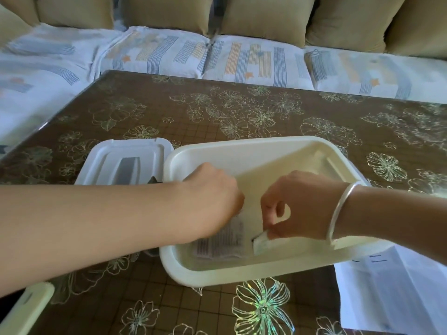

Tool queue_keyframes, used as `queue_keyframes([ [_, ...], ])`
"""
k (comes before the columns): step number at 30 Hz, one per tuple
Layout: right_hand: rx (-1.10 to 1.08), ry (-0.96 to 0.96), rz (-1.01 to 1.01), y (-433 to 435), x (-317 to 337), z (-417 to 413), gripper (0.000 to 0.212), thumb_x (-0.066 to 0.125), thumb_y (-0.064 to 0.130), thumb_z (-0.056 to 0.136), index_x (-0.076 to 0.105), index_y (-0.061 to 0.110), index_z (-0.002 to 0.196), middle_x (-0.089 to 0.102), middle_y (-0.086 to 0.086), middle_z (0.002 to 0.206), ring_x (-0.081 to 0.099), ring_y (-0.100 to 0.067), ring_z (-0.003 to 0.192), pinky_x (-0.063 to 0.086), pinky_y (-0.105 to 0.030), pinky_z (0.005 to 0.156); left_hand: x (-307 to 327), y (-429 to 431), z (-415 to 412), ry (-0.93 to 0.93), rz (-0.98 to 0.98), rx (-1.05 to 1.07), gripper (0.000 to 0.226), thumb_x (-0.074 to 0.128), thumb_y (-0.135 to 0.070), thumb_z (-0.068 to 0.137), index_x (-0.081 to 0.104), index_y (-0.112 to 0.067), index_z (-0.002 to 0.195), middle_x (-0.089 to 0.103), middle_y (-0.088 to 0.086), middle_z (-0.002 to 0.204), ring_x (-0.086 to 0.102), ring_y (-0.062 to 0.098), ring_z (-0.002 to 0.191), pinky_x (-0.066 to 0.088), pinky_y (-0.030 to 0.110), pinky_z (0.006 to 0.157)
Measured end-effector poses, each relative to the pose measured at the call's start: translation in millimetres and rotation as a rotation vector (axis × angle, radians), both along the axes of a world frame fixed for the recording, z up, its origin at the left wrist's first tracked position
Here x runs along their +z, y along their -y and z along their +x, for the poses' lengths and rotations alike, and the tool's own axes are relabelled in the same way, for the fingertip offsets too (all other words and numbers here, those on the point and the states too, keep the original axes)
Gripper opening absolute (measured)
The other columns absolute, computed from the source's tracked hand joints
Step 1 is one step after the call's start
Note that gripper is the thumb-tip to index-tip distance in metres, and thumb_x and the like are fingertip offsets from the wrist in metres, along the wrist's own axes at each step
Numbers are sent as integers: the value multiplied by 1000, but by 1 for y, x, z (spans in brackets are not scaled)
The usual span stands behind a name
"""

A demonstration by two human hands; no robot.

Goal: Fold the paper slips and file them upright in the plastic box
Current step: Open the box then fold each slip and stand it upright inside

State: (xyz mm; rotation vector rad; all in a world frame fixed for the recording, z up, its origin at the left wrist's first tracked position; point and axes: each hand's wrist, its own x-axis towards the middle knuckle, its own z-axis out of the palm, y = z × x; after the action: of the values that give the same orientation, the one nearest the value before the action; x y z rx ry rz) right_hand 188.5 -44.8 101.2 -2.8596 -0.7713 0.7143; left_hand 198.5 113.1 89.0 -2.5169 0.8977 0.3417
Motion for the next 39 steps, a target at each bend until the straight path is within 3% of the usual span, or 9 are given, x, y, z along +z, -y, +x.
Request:
queue_keyframes([
  [5,126,-16,-42,-11,-10,-4,13,71,42,81,73,31,89,57,16,79,55,-6,83,45,-22,80,0,-2,9,-13,6,35,7,63,-14,84,62,-21,85,63,2,86,45,23,70,35,31,61],
  [9,125,-27,-14,-27,-17,1,11,74,35,79,76,29,87,53,18,67,56,-7,75,49,-24,78,6,-3,20,-123,63,141,42,73,-40,83,41,-22,62,42,-4,66,49,22,74,43,34,65],
  [11,90,69,25,-35,-24,2,8,71,34,79,73,28,85,56,13,74,59,-14,79,48,-25,73,6,-2,24,-131,54,149,41,73,-39,84,42,-22,62,45,-3,68,52,23,74,46,35,66],
  [17,47,244,85,-37,-12,-1,5,62,37,82,62,33,79,64,12,90,62,-19,91,50,-30,78,2,-5,29,-124,4,136,10,70,-30,84,61,-26,88,56,-7,82,58,22,86,50,35,71],
  [20,100,165,72,-30,5,-7,7,66,39,80,65,33,77,63,13,83,62,-14,89,51,-30,81,2,-4,29,-142,64,114,24,72,-33,84,66,-24,105,64,-4,101,61,22,92,54,38,82],
  [26,190,-36,-26,-37,2,-6,6,68,38,82,71,33,81,51,20,66,58,-9,82,45,-18,83,-1,-3,29,-108,92,100,33,70,-42,85,50,-22,69,49,-6,73,50,18,71,45,34,64],
  [31,204,-216,-91,-38,-4,1,26,64,26,88,55,33,65,54,23,73,59,-8,88,43,-17,85,-4,-4,29,-92,79,117,37,71,-39,86,44,-23,65,44,-6,67,49,17,67,42,33,62],
  [34,187,-162,-29,-36,-7,0,17,66,29,87,62,30,71,68,13,92,63,-8,98,46,-21,89,-4,-6,28,-76,58,116,37,67,-27,89,43,-21,61,46,-3,67,44,17,59,42,33,62],
  [39,69,100,61,-36,-13,10,15,69,33,82,72,20,88,70,5,92,63,-17,91,48,-31,84,-1,-9,27,-94,-8,158,24,62,-19,86,47,-19,67,50,-2,69,48,20,61,44,33,62],
])
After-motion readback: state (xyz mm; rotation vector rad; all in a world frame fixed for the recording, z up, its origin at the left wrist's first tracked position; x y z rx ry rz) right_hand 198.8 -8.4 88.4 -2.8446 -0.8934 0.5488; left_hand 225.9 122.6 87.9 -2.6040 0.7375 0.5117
